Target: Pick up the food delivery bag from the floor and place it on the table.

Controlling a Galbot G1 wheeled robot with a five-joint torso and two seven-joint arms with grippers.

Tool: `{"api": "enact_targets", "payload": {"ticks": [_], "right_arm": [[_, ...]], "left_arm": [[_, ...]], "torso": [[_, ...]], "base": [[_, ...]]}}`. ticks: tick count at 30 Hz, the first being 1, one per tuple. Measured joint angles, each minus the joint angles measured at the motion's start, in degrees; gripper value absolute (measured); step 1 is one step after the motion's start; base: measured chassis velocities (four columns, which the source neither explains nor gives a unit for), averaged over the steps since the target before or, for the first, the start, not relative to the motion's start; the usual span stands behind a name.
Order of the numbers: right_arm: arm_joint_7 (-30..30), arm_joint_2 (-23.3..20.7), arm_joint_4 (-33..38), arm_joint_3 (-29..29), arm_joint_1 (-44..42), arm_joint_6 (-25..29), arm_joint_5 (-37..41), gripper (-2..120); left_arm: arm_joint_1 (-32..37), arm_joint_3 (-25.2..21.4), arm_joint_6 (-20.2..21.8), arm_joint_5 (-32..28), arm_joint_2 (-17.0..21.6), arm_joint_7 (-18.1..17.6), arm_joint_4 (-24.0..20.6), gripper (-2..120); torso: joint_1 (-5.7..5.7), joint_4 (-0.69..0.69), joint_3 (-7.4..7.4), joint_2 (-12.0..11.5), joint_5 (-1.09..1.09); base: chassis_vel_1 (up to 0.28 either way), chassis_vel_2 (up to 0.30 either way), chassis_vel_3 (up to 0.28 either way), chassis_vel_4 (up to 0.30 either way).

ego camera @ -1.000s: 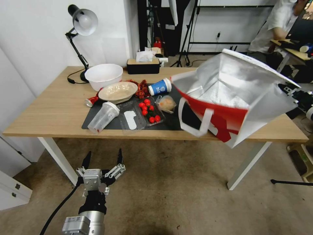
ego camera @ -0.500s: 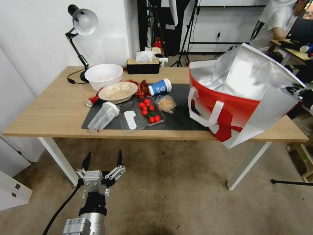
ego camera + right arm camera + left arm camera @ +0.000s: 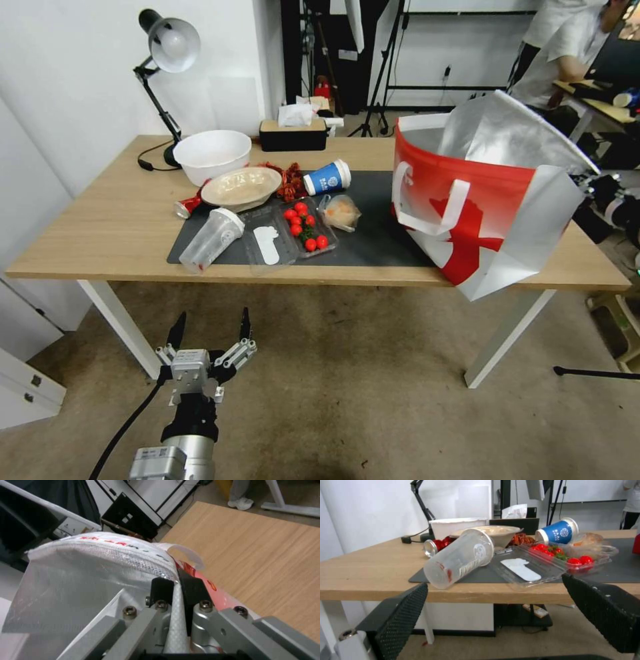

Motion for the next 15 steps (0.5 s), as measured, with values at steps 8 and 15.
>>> {"api": "enact_targets", "payload": {"ticks": [8, 15], "right_arm": [[-2.89, 0.2, -1.43, -2.0, 3.41, 1.23, 0.9, 0], [-2.94, 0.51, -2.57, -5.48, 6.63, 1.77, 0.01, 0]], "left_arm": [[0.0, 0.14, 0.0, 0.59, -0.58, -0.03, 0.31, 100], [0.46, 0.29, -0.42, 1.14, -0.91, -0.15, 0.44, 100]], "torso": [[0.0, 0.0, 0.0, 0.0, 0.0], [0.0, 0.0, 0.0, 0.0, 0.0]], "base": [[0.0, 0.0, 0.0, 0.0], [0.0, 0.0, 0.0, 0.0]]}}
